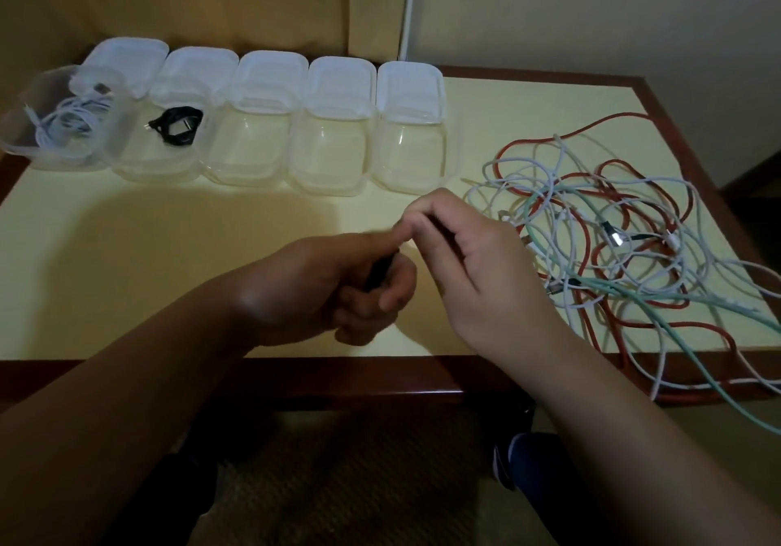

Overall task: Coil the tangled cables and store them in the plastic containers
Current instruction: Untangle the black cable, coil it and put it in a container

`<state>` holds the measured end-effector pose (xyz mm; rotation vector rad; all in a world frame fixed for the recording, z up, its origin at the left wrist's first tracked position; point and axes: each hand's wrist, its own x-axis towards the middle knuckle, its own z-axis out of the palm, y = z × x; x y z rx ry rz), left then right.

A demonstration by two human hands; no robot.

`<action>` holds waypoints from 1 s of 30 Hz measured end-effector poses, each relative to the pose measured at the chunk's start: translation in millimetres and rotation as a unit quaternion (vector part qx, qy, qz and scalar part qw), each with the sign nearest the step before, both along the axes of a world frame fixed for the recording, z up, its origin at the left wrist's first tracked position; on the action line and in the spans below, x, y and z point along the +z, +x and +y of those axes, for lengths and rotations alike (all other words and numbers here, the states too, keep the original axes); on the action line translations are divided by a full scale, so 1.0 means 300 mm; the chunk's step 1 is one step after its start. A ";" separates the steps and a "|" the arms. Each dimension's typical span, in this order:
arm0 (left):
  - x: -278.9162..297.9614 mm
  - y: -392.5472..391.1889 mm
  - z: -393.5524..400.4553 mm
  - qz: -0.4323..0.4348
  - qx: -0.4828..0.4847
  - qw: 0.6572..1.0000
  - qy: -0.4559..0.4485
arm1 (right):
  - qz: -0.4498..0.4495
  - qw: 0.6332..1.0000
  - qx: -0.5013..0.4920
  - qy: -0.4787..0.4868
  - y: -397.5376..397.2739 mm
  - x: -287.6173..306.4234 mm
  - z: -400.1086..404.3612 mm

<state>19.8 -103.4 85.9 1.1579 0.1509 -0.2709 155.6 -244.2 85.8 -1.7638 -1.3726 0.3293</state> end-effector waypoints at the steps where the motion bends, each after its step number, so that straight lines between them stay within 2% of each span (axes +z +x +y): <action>1: 0.007 -0.001 -0.005 -0.015 -0.008 0.999 -0.047 | 0.016 1.000 0.002 -0.002 0.004 -0.006 0.003; 5: 0.007 0.000 -0.026 -0.072 0.039 0.973 -0.215 | 0.077 0.995 0.032 -0.057 -0.004 -0.050 0.022; 7: 0.013 0.005 -0.038 -0.076 0.116 0.953 -0.269 | 0.083 0.990 0.036 -0.106 -0.020 -0.070 0.033; 9: 0.019 0.011 -0.033 -0.068 0.224 0.925 -0.300 | 0.052 0.985 0.041 -0.158 -0.038 -0.083 0.041; 13: 0.000 0.022 0.013 -0.043 0.400 0.889 -0.218 | -0.030 0.981 0.048 -0.187 -0.092 -0.074 0.045; 15: -0.027 0.024 0.045 -0.042 0.437 0.890 -0.121 | -0.065 0.982 0.037 -0.176 -0.108 -0.069 0.046; 16: -0.036 0.021 0.062 -0.043 0.447 0.893 -0.044 | -0.078 0.983 0.029 -0.164 -0.111 -0.064 0.044; 18: -0.043 0.005 0.097 -0.030 0.437 0.882 0.173 | -0.095 0.986 0.019 -0.137 -0.112 -0.051 0.040; 20: -0.052 -0.016 0.115 -0.005 0.372 0.853 0.366 | -0.083 0.989 0.026 -0.116 -0.117 -0.030 0.031; 22: -0.067 -0.031 0.109 0.001 0.265 0.860 0.437 | -0.062 0.993 0.035 -0.092 -0.122 -0.017 0.017; 25: -0.078 -0.028 0.074 -0.025 0.141 0.900 0.412 | -0.052 0.997 0.021 -0.050 -0.103 -0.009 0.006; 30: -0.061 -0.014 0.028 -0.010 0.110 0.957 0.268 | 0.000 0.999 0.001 -0.037 -0.035 -0.005 0.012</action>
